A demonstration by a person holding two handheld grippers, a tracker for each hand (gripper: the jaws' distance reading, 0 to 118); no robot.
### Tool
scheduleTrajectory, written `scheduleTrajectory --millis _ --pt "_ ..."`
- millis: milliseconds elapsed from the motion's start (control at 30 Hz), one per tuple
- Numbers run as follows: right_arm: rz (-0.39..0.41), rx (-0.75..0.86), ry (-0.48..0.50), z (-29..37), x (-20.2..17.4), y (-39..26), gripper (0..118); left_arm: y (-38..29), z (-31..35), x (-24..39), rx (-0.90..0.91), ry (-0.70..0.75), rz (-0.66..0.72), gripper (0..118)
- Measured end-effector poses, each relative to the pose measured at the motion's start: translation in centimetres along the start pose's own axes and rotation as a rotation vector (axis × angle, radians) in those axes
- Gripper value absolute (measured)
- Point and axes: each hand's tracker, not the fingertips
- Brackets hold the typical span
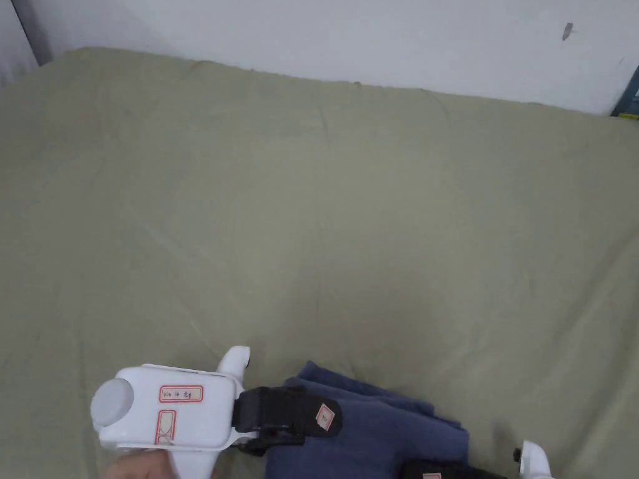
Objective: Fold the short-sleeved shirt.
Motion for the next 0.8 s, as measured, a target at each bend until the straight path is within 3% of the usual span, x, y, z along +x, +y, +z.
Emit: scheduleTrajectory --millis 33,67,100,133,167,233,467,800 --pt "-0.001 0.0 0.0 0.0 0.0 0.0 0 0.4 0.3 -1.2 0.0 0.032 -0.013 104" --pt "-0.004 0.0 0.0 0.0 -0.1 0.0 0 0.6 0.3 -1.5 -0.002 0.032 -0.024 88" --pt "-0.007 0.002 0.001 0.0 -0.2 0.0 0 0.7 0.3 -1.6 -0.005 0.044 -0.038 48" --pt "-0.008 0.004 0.002 0.0 -0.2 -0.1 0 0.8 0.4 -2.1 0.004 0.12 -0.042 34" --pt "-0.008 0.006 -0.003 0.0 -0.4 -0.1 0 0.5 0.4 -3.0 0.005 0.191 -0.041 34" --pt "0.007 0.008 -0.022 0.0 -1.0 -0.2 0 0.3 1.0 -3.6 0.008 0.08 0.025 33" --pt "0.075 0.025 -0.033 1.2 -3.8 -0.5 0 0.6 4.3 -0.8 0.012 0.17 -0.017 32" --pt "0.156 0.067 -0.046 2.4 -6.7 -0.4 0 7.3 26.2 -0.6 0.103 0.523 0.014 32"
